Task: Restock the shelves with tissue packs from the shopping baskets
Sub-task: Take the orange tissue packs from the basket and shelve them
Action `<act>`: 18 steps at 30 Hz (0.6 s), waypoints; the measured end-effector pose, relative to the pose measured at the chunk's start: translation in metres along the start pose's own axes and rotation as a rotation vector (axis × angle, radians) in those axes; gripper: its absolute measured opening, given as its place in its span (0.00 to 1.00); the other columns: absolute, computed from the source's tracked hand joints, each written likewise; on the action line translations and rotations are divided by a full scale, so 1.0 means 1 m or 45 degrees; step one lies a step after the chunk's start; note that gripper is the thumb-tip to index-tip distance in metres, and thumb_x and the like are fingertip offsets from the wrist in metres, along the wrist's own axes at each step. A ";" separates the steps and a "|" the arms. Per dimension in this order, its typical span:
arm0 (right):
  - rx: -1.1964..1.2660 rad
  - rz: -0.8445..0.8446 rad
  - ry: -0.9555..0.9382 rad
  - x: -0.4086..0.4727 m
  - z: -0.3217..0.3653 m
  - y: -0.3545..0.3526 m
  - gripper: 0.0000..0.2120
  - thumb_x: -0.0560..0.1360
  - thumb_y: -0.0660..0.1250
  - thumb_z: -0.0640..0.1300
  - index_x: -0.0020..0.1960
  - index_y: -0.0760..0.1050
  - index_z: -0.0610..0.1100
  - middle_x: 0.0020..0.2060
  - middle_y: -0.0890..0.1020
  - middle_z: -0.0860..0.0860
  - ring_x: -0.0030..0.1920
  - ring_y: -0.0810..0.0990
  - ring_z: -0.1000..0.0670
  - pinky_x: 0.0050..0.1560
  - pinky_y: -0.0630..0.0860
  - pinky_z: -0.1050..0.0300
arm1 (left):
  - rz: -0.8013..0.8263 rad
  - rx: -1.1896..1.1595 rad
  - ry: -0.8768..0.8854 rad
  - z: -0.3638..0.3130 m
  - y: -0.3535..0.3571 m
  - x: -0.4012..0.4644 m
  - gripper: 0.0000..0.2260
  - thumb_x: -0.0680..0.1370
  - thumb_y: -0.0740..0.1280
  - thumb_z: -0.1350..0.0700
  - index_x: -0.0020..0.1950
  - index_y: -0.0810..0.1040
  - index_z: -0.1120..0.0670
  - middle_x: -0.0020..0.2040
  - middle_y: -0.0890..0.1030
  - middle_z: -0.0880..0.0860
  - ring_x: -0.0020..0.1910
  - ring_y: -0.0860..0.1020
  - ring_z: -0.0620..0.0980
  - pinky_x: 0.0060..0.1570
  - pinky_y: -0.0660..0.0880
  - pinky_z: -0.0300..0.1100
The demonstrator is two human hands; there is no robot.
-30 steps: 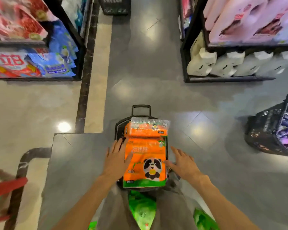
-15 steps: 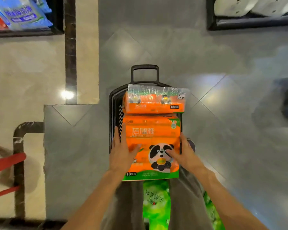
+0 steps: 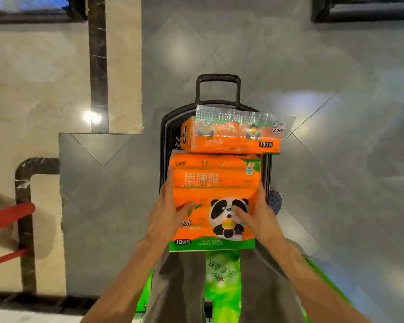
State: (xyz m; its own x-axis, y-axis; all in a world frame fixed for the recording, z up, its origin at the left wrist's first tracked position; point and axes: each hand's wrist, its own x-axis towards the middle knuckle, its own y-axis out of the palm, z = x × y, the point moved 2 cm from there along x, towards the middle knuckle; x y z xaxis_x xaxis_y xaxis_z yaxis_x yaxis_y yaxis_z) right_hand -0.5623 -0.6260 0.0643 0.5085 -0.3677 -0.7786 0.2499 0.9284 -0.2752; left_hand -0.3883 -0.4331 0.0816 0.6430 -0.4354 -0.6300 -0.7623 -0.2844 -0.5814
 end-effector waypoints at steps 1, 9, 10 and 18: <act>0.027 0.016 -0.010 0.002 -0.003 -0.001 0.48 0.76 0.73 0.59 0.81 0.42 0.63 0.68 0.79 0.58 0.66 0.79 0.50 0.69 0.75 0.39 | 0.003 0.008 0.007 0.000 0.000 0.000 0.49 0.75 0.71 0.38 0.79 0.34 0.33 0.75 0.68 0.50 0.65 0.78 0.52 0.57 0.79 0.61; -0.013 -0.272 0.114 0.012 -0.039 -0.043 0.32 0.79 0.54 0.69 0.80 0.53 0.62 0.71 0.76 0.52 0.65 0.80 0.49 0.63 0.79 0.37 | -0.287 -0.110 -0.036 0.031 -0.013 0.013 0.28 0.84 0.53 0.36 0.82 0.45 0.35 0.79 0.65 0.46 0.69 0.76 0.50 0.62 0.77 0.61; -0.073 -0.303 0.136 0.016 -0.042 -0.047 0.32 0.79 0.53 0.69 0.80 0.53 0.60 0.73 0.74 0.50 0.67 0.79 0.48 0.64 0.78 0.38 | -0.326 -0.107 -0.046 0.037 -0.017 0.021 0.27 0.85 0.53 0.38 0.83 0.49 0.38 0.79 0.66 0.48 0.71 0.74 0.50 0.66 0.74 0.60; -0.055 -0.151 0.122 0.073 -0.074 -0.041 0.29 0.84 0.57 0.57 0.82 0.54 0.55 0.70 0.77 0.47 0.64 0.81 0.44 0.64 0.79 0.40 | 0.064 -0.206 -0.156 0.087 -0.010 0.098 0.32 0.81 0.59 0.39 0.83 0.51 0.42 0.78 0.67 0.57 0.73 0.72 0.58 0.69 0.72 0.61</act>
State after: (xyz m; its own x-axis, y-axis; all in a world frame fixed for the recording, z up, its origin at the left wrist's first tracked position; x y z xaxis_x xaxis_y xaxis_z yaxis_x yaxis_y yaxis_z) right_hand -0.5966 -0.6864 -0.0234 0.3964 -0.4698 -0.7888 0.2664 0.8810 -0.3909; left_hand -0.3113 -0.3988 -0.0188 0.6007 -0.3484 -0.7195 -0.7891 -0.4027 -0.4638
